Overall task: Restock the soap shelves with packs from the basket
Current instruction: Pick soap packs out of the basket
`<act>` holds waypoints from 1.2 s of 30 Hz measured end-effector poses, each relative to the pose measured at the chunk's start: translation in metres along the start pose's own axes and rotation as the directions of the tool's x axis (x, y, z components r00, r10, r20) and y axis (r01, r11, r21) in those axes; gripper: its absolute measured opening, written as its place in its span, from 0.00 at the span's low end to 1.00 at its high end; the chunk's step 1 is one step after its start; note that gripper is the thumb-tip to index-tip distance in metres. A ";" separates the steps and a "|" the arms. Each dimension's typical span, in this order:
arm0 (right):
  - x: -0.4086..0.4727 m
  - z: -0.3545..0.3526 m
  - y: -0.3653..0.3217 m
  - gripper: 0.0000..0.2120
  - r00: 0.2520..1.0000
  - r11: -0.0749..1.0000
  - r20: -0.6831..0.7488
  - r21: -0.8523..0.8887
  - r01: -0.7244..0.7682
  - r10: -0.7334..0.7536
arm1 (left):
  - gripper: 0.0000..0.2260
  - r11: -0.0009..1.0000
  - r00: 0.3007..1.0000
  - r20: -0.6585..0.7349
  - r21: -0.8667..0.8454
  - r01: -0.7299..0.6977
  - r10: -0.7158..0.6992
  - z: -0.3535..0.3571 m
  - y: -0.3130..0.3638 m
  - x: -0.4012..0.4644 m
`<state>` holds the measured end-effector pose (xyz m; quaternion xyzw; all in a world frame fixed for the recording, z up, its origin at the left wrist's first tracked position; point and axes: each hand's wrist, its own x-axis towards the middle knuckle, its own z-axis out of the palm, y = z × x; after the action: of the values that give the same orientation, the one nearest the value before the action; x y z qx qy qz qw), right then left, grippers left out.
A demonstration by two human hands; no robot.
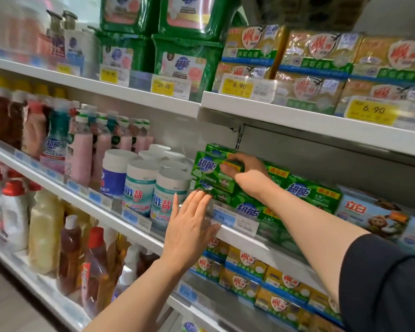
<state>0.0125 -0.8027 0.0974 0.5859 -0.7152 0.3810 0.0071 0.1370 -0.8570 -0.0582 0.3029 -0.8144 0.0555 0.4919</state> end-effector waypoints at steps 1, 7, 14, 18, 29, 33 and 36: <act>0.004 -0.003 -0.001 0.19 1.000 1.000 -0.012 0.015 -0.013 0.013 | 0.29 1.000 1.000 0.000 -0.011 0.001 -0.001 0.001 0.000 0.000; 0.014 -0.009 -0.005 0.19 0.996 0.987 -0.042 0.145 -0.068 0.075 | 0.29 0.999 1.000 0.002 -0.036 0.010 -0.010 0.005 -0.001 0.000; 0.018 0.006 -0.019 0.12 0.991 0.982 -0.127 0.187 -0.011 0.036 | 0.29 0.999 1.000 0.002 -0.032 -0.004 0.004 0.007 -0.001 -0.001; 0.022 0.026 -0.019 0.13 0.990 0.989 -0.067 0.079 -0.121 0.126 | 0.29 0.999 1.000 0.022 -0.034 -0.009 0.010 0.007 -0.003 -0.001; 0.007 0.002 0.007 0.36 0.920 0.951 0.376 -0.309 0.013 0.110 | 0.30 0.998 0.999 0.018 -0.043 -0.045 0.045 0.008 -0.005 0.000; 0.003 -0.003 0.020 0.38 0.933 0.940 0.347 -0.339 0.032 0.094 | 0.30 0.999 0.999 0.022 -0.039 -0.027 0.028 0.008 -0.004 0.000; 0.001 -0.008 0.027 0.40 0.923 0.934 0.363 -0.358 0.012 0.127 | 0.30 0.999 0.999 0.034 -0.038 -0.025 0.026 0.007 -0.005 -0.001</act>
<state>-0.0140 -0.7983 0.0886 0.6162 -0.7766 0.1254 -0.0382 0.1347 -0.8638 -0.0641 0.2840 -0.8274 0.0413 0.4828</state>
